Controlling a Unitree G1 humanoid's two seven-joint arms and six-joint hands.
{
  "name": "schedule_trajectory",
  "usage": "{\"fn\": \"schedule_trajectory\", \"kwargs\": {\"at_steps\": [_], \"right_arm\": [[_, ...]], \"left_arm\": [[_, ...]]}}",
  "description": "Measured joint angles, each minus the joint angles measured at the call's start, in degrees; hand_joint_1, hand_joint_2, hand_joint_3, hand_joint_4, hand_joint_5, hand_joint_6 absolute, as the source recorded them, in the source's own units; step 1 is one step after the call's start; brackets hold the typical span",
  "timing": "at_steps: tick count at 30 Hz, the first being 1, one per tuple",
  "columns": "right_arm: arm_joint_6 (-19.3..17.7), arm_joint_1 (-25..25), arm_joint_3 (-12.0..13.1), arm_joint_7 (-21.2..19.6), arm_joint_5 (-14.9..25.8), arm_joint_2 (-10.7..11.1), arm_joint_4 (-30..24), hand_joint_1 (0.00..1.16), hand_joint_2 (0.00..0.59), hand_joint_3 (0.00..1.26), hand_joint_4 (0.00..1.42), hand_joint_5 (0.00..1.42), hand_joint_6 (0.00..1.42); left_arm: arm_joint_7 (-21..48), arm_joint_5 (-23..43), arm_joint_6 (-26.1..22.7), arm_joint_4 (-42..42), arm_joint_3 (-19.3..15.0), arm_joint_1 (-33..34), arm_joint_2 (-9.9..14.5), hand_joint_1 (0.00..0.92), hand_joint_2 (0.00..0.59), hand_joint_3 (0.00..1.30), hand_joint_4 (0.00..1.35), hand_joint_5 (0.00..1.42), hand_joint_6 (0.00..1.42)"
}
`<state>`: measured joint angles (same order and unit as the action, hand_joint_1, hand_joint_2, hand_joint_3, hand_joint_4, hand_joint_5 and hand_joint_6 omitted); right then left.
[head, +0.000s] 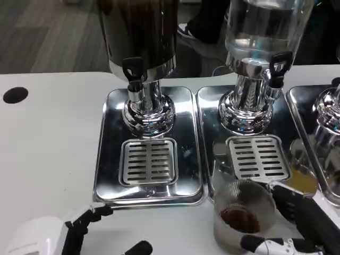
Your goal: Grasp the cup under the faucet to collect the drink, then remove the cup.
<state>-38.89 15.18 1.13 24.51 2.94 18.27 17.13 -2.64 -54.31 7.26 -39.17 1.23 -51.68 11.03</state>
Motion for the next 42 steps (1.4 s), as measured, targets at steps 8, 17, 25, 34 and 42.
{"fn": "schedule_trajectory", "kwargs": {"at_steps": [8, 17, 25, 34, 42], "right_arm": [[-5.8, -1.9, 0.5, 1.5, 1.4, 0.0, 6.8, 0.71, 0.105, 0.36, 0.35, 0.33, 0.14], [-10.1, -2.7, 0.6, 1.7, 1.2, 0.0, 12.5, 0.71, 0.106, 0.34, 0.32, 0.32, 0.11], [-12.4, -2.8, 0.3, 1.1, -0.7, 0.4, 13.9, 0.7, 0.095, 0.1, 0.1, 0.2, 0.03], [-12.8, -2.1, -0.1, 1.5, -0.1, 0.9, 11.9, 0.66, 0.1, 0.08, 0.06, 0.17, 0.05], [-12.9, -1.4, 0.4, 3.1, 6.3, 0.8, 8.6, 0.61, 0.107, 0.15, 0.11, 0.23, 0.13]], "left_arm": [[0.9, 0.1, -0.7, -1.5, -0.3, -0.7, -0.1, 0.0, 0.103, 0.39, 0.38, 0.47, 0.62], [1.0, 0.0, -1.1, -2.5, -0.4, -1.4, -0.3, 0.0, 0.103, 0.38, 0.38, 0.47, 0.62], [1.0, 0.0, -1.1, -2.5, -0.3, -2.1, -0.5, 0.0, 0.104, 0.38, 0.38, 0.48, 0.62], [1.0, -0.2, -1.1, -2.5, 0.3, -2.1, -0.7, 0.0, 0.104, 0.38, 0.38, 0.49, 0.63], [1.0, -0.2, -0.9, -2.5, 0.9, -2.4, -0.7, 0.0, 0.104, 0.38, 0.38, 0.49, 0.63]]}}
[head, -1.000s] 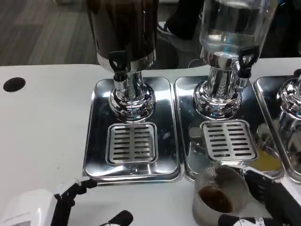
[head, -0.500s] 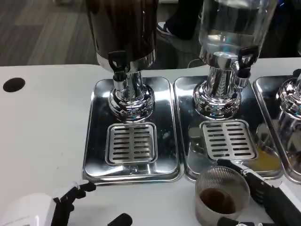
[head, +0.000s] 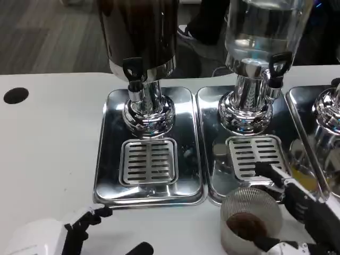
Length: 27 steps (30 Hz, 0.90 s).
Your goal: Grasp the cup under the faucet to collect the drink, then remove the cup.
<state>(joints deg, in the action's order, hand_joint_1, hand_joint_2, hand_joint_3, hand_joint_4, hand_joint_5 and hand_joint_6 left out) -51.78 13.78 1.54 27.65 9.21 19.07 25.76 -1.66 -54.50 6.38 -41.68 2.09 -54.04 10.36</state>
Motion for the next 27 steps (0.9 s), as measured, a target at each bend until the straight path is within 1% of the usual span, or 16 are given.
{"fn": "schedule_trajectory", "kwargs": {"at_steps": [1, 2, 4, 5, 6, 7, 9, 11, 12, 14, 16, 19, 21, 22, 24, 27], "right_arm": [[0.0, 0.1, 0.2, 0.2, 1.2, 0.0, -0.8, 0.61, 0.11, 0.16, 0.12, 0.23, 0.12], [0.1, 0.1, 0.6, 0.4, 2.5, 0.0, -1.8, 0.58, 0.145, 0.18, 0.13, 0.22, 0.12], [0.8, -0.1, 1.5, 0.6, 3.2, 0.3, -2.5, 0.45, 0.336, 0.21, 0.14, 0.19, 0.09], [1.1, -0.2, 1.8, 0.7, 3.5, 0.5, -2.7, 0.39, 0.41, 0.22, 0.13, 0.17, 0.08], [3.0, -0.7, 2.5, 0.8, 4.2, 0.8, -3.0, 0.37, 0.459, 0.22, 0.12, 0.15, 0.07], [6.2, -1.6, 4.1, 0.4, 5.9, 1.1, -3.1, 0.37, 0.489, 0.21, 0.11, 0.13, 0.05], [9.5, -2.7, 6.6, -1.2, 7.8, 1.2, -3.5, 0.38, 0.533, 0.2, 0.06, 0.08, 0.01], [11.1, -3.1, 8.2, -3.1, 7.1, 1.3, -3.6, 0.39, 0.563, 0.19, 0.03, 0.04, 0.0], [11.2, -3.3, 8.8, -4.9, 4.5, 1.5, -3.7, 0.39, 0.57, 0.18, 0.02, 0.02, 0.0], [11.8, -4.0, 10.0, -9.5, -3.5, 3.4, -3.9, 0.39, 0.584, 0.18, 0.01, 0.0, 0.0], [12.3, -4.6, 10.6, -13.1, -9.4, 4.7, -5.0, 0.4, 0.586, 0.17, 0.0, 0.0, 0.0], [13.9, -5.1, 10.4, -18.0, -18.4, 5.8, -7.1, 0.4, 0.586, 0.15, 0.0, 0.0, 0.0], [14.6, -5.0, 10.2, -19.9, -22.0, 5.9, -7.9, 0.4, 0.586, 0.14, 0.0, 0.0, 0.0], [15.3, -5.0, 9.6, -22.8, -26.8, 6.2, -9.1, 0.4, 0.586, 0.12, 0.0, 0.0, 0.0], [15.7, -4.8, 9.0, -24.9, -30.6, 6.3, -10.5, 0.4, 0.586, 0.1, 0.0, 0.0, 0.0], [17.1, -4.4, 8.3, -29.0, -36.5, 6.6, -12.2, 0.37, 0.586, 0.09, 0.0, 0.0, 0.0]], "left_arm": [[0.0, 0.0, 0.1, 0.0, 0.1, -0.2, 0.0, 0.0, 0.104, 0.38, 0.38, 0.49, 0.63], [0.0, 0.0, 0.3, 0.0, 0.4, -0.4, 0.0, 0.0, 0.104, 0.38, 0.38, 0.49, 0.63], [-0.2, 0.0, 0.6, 0.0, 0.4, -0.6, 0.0, 0.0, 0.1, 0.38, 0.37, 0.49, 0.63], [-0.3, 0.1, 0.7, 0.0, 0.4, -0.7, 0.0, 0.0, 0.1, 0.38, 0.36, 0.48, 0.63], [-0.7, 0.2, 0.8, 0.1, 0.3, -0.8, 0.0, 0.0, 0.1, 0.38, 0.36, 0.47, 0.63], [-1.4, 0.3, 1.3, 0.2, 0.2, -1.0, 0.1, 0.0, 0.1, 0.38, 0.36, 0.46, 0.63], [-2.6, 0.3, 2.1, 0.8, 0.0, -1.3, 0.1, 0.0, 0.101, 0.37, 0.31, 0.39, 0.58], [-3.7, 0.1, 2.8, 1.4, -0.1, -1.3, 0.3, 0.0, 0.101, 0.34, 0.24, 0.3, 0.48], [-4.4, -0.2, 3.0, 1.7, -0.2, -1.3, 0.4, 0.0, 0.103, 0.32, 0.21, 0.26, 0.43], [-6.1, -1.3, 3.7, 2.3, -0.5, -0.7, 0.8, 0.0, 0.093, 0.3, 0.16, 0.21, 0.37], [-7.1, -2.9, 3.8, 2.8, -0.9, 0.1, 1.2, 0.0, 0.09, 0.26, 0.13, 0.17, 0.32], [-7.6, -6.4, 3.8, 3.0, -1.1, 1.7, 2.1, 0.0, 0.09, 0.21, 0.07, 0.11, 0.27], [-7.7, -7.5, 3.8, 3.3, -1.2, 2.6, 2.4, 0.0, 0.097, 0.17, 0.02, 0.07, 0.23], [-7.8, -9.0, 3.6, 3.8, -1.6, 3.9, 3.0, 0.0, 0.103, 0.14, 0.0, 0.04, 0.21], [-7.8, -9.5, 3.2, 4.5, -2.1, 5.0, 3.5, 0.0, 0.111, 0.05, 0.0, 0.0, 0.15], [-7.5, -11.1, 2.4, 5.7, -3.6, 6.4, 5.2, 0.0, 0.092, 0.0, 0.0, 0.0, 0.1]]}}
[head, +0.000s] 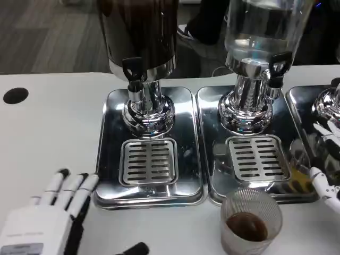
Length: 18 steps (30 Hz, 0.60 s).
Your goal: Grasp the cup under the faucet to collect the drink, then remove the cup.
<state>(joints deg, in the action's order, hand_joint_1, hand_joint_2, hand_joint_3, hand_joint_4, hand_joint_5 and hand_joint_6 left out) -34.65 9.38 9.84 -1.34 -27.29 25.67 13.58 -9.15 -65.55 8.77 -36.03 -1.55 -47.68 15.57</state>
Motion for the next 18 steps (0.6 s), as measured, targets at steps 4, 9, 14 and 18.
{"fn": "schedule_trajectory", "kwargs": {"at_steps": [4, 9, 14, 18], "right_arm": [[1.7, 1.0, -1.3, -5.7, -6.1, 0.3, -0.8, 0.32, 0.586, 0.09, 0.0, 0.0, 0.0], [2.3, 2.1, -2.8, -8.6, -10.0, 2.0, -2.6, 0.31, 0.585, 0.09, 0.0, 0.0, 0.0], [3.5, 2.6, -3.9, -10.4, -11.3, 2.5, -3.1, 0.31, 0.585, 0.1, 0.0, 0.0, 0.0], [4.2, 3.7, -4.6, -11.4, -11.7, 2.6, -4.0, 0.31, 0.57, 0.1, 0.0, 0.0, 0.0]], "left_arm": [[1.1, -0.5, -0.9, 1.1, -1.8, 0.9, 2.4, 0.0, 0.078, 0.0, 0.0, 0.0, 0.1], [1.5, 2.2, -1.2, 3.3, -4.6, 3.2, 4.5, 0.0, 0.085, 0.0, 0.0, 0.0, 0.12], [0.7, 7.3, 0.4, 7.4, -7.4, 7.3, 7.0, 0.0, 0.09, 0.0, 0.0, 0.0, 0.14], [0.2, 11.1, 0.8, 11.3, -9.9, 11.9, 9.1, 0.0, 0.101, 0.01, 0.0, 0.0, 0.15]]}}
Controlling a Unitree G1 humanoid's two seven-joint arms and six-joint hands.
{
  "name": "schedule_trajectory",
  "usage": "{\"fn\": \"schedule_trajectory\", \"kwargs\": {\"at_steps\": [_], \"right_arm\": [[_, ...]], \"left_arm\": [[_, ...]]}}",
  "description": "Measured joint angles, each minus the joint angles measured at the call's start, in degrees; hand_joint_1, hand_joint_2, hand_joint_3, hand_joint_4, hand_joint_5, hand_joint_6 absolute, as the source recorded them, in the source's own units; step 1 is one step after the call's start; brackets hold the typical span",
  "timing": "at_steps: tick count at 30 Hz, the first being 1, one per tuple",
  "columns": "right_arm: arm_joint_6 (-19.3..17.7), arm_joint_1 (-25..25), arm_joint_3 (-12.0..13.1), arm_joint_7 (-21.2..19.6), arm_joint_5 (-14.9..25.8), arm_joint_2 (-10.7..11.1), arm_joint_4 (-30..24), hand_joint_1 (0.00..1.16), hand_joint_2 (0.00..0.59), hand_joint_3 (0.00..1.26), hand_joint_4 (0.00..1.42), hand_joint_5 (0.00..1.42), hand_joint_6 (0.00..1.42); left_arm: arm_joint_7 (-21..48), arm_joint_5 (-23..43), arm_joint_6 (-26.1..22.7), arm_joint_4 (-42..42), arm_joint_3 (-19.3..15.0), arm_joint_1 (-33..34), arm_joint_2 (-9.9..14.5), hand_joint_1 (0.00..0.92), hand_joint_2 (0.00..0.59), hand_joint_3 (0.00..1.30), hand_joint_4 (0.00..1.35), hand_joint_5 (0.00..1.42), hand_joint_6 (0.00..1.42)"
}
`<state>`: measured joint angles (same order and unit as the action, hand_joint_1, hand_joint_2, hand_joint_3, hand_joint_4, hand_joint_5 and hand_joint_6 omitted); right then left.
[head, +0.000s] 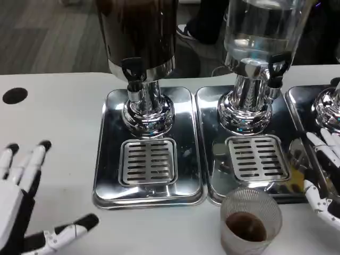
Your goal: Grasp the cup under the faucet to collect the drink, then remove the cup.
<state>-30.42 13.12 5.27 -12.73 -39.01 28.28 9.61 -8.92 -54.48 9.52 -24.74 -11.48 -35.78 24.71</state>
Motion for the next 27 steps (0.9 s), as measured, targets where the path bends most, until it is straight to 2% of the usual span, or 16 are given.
{"fn": "schedule_trajectory", "kwargs": {"at_steps": [7, 13, 18, 27], "right_arm": [[0.8, 0.7, -0.5, -0.3, 0.3, 0.2, -0.6, 0.31, 0.558, 0.11, 0.0, 0.0, 0.0], [1.0, 1.1, -0.7, -0.4, 1.0, 0.8, -0.6, 0.32, 0.55, 0.12, 0.0, 0.0, 0.0], [1.0, 1.8, -0.7, -0.5, 2.0, 1.2, -0.6, 0.32, 0.549, 0.12, 0.0, 0.0, 0.0], [1.0, 2.0, -0.7, -0.6, 3.5, 1.3, -0.7, 0.32, 0.544, 0.12, 0.0, 0.0, 0.0]], "left_arm": [[0.1, 0.6, 0.0, 1.9, 0.3, 3.6, 1.0, 0.0, 0.102, 0.03, 0.0, 0.02, 0.17], [0.6, 0.8, -0.4, 2.5, 1.9, 6.0, 1.0, 0.0, 0.102, 0.04, 0.0, 0.02, 0.18], [1.3, 0.7, -1.2, 2.7, 3.5, 7.1, 1.0, 0.0, 0.102, 0.04, 0.0, 0.03, 0.19], [2.1, 0.7, -2.6, 2.8, 4.3, 7.8, 1.0, 0.0, 0.103, 0.05, 0.0, 0.03, 0.2]]}}
